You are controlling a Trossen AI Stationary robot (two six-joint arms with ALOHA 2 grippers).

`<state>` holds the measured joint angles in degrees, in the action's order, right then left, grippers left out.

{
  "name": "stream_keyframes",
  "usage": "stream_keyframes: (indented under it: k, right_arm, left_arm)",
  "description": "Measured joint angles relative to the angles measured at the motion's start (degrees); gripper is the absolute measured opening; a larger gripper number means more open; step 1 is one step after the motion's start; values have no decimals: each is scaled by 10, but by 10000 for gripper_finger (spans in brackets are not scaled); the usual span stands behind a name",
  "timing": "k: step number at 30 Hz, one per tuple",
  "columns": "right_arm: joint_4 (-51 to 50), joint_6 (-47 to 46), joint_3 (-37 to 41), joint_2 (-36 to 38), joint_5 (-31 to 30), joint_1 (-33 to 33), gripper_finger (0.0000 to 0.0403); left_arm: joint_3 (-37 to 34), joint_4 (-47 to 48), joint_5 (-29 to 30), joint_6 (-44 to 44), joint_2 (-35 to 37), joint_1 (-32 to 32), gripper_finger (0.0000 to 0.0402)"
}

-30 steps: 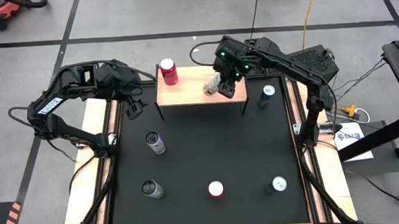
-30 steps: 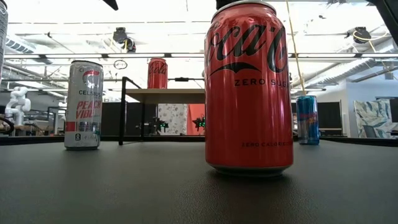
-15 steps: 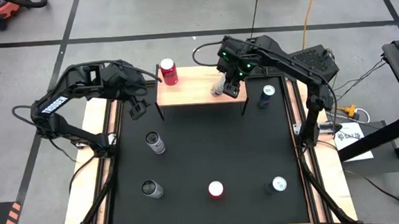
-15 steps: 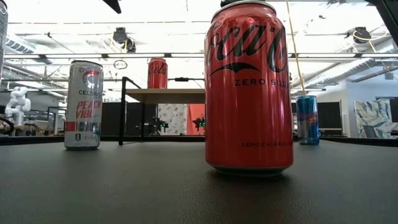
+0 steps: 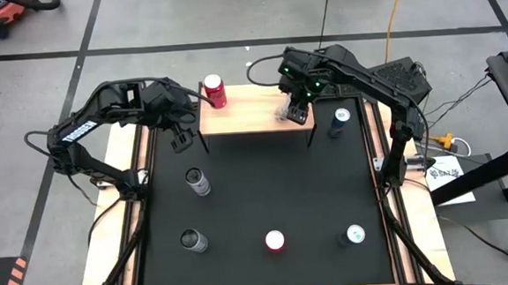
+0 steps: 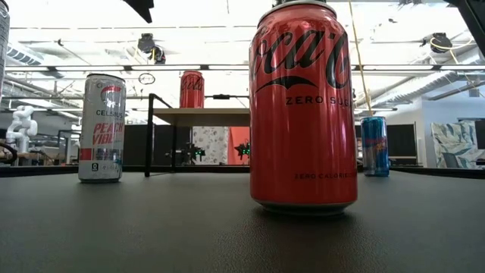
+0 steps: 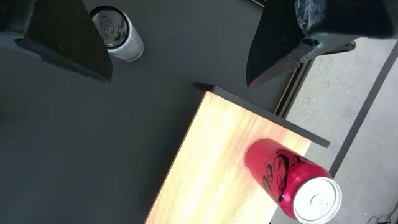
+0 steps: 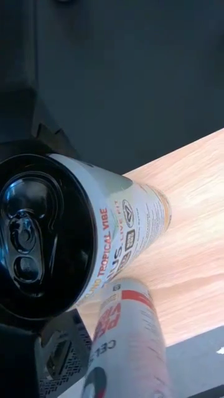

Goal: Place canned beverage on shelf
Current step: Put the top white yellow soda can on the shelf

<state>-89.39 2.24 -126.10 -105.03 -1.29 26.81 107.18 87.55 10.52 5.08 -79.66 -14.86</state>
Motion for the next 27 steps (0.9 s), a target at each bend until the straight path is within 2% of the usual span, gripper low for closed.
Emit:
stream_keyframes:
  k: [4, 8, 16, 23, 27]
  right_arm:
    - [0, -4, 0, 0, 0, 0, 227]
    - [5, -4, 0, 0, -1, 0, 245]
    - [15, -5, 0, 0, 0, 0, 231]
    - [15, -9, 0, 0, 1, 0, 276]
    - [17, -6, 0, 0, 1, 0, 282]
  left_arm:
    - [0, 0, 0, 0, 0, 0, 373]
    - [0, 0, 0, 0, 0, 0, 373]
    - [0, 0, 0, -7, 0, 0, 373]
    - [0, 0, 0, -14, 0, 0, 373]
    - [0, 0, 0, -14, 0, 0, 373]
